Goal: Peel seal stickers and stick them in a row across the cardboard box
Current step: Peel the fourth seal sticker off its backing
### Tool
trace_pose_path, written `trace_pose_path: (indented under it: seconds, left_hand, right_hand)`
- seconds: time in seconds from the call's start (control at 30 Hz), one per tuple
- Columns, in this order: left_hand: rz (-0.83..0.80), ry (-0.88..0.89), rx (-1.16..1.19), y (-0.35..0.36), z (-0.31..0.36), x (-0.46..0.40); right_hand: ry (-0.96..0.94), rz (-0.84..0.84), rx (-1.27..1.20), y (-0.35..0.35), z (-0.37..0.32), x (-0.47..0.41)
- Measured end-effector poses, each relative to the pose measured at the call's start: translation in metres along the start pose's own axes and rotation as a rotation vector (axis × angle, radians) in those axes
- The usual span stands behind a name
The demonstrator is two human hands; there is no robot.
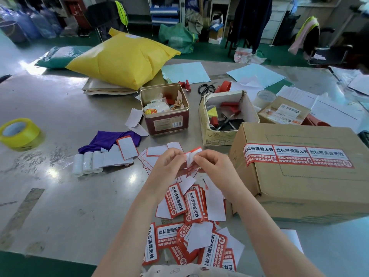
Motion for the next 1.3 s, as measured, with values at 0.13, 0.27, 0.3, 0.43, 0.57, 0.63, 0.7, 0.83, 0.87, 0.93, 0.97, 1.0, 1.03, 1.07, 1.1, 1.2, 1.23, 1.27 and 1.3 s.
trace_pose_path:
  seconds: [0.13,0.27,0.3,0.43,0.57,0.63,0.7,0.83,0.87,0.93,0.97,1.0,1.03,1.07,1.1,1.2,1.23,1.27,1.3]
  left_hand:
    - [0.031,0.076,-0.085,-0.002,0.005,0.001]
    - [0.091,0.001,-0.081,-0.006,0.000,-0.001]
    - [0.103,-0.019,-0.089,-0.006,-0.002,-0.002]
    - [0.119,-0.081,-0.086,-0.007,-0.008,-0.004]
    - [0.087,-0.090,-0.104,-0.007,-0.011,-0.004]
    - [0.057,-0.079,-0.096,-0.005,-0.011,-0.004]
    - [0.067,-0.076,-0.106,-0.006,-0.012,-0.004]
    - [0.097,-0.074,-0.160,-0.008,-0.016,-0.006]
    - [0.101,-0.076,-0.174,-0.009,-0.016,-0.007]
    - [0.105,-0.085,-0.192,-0.009,-0.018,-0.008]
    - [0.107,-0.088,-0.201,-0.010,-0.018,-0.008]
    - [0.108,-0.090,-0.207,-0.010,-0.019,-0.008]
    - [0.108,-0.093,-0.211,-0.011,-0.020,-0.008]
    - [0.110,-0.098,-0.214,-0.012,-0.021,-0.008]
    - [0.114,-0.104,-0.220,-0.013,-0.023,-0.009]
    - [0.127,-0.118,-0.226,-0.015,-0.028,-0.012]
    - [0.132,-0.118,-0.226,-0.015,-0.030,-0.014]
    - [0.141,-0.119,-0.228,-0.016,-0.032,-0.016]
    - [0.153,-0.118,-0.235,-0.017,-0.035,-0.017]
  right_hand:
    - [-0.012,-0.008,-0.035,0.000,-0.003,0.001]
    - [0.003,0.004,-0.030,-0.002,0.000,0.001]
    - [0.009,0.012,-0.037,-0.003,0.001,0.001]
    - [0.019,0.020,-0.049,-0.004,0.004,-0.001]
    - [0.009,0.006,-0.040,-0.002,0.006,-0.003]
    - [0.008,-0.015,-0.040,0.000,0.007,-0.002]
    - [-0.002,-0.036,-0.009,0.001,0.007,-0.002]
    - [-0.028,-0.075,0.075,0.005,0.009,-0.002]
    - [-0.031,-0.078,0.099,0.006,0.010,-0.001]
    - [-0.039,-0.078,0.143,0.005,0.010,-0.001]
    - [-0.041,-0.077,0.156,0.004,0.010,-0.001]
    - [-0.042,-0.077,0.158,0.004,0.010,0.000]
    - [-0.044,-0.077,0.153,0.003,0.009,0.000]
    - [-0.047,-0.076,0.146,0.002,0.009,0.000]
    - [-0.050,-0.075,0.142,0.001,0.008,0.000]
    - [-0.038,-0.070,0.124,-0.001,0.006,-0.001]
    - [-0.034,-0.066,0.116,-0.001,0.006,-0.002]
    - [-0.031,-0.064,0.111,-0.001,0.005,-0.002]
    - [-0.027,-0.061,0.107,-0.002,0.004,-0.002]
Point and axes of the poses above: each hand's wrist, its own x-axis away from the middle knuckle, its own y-axis out of the palm, z = x × y, the point moved 7 cm from there along -x, towards the middle knuckle, and after that the axes turned 12 degrees about z, right-handed, at the moved point
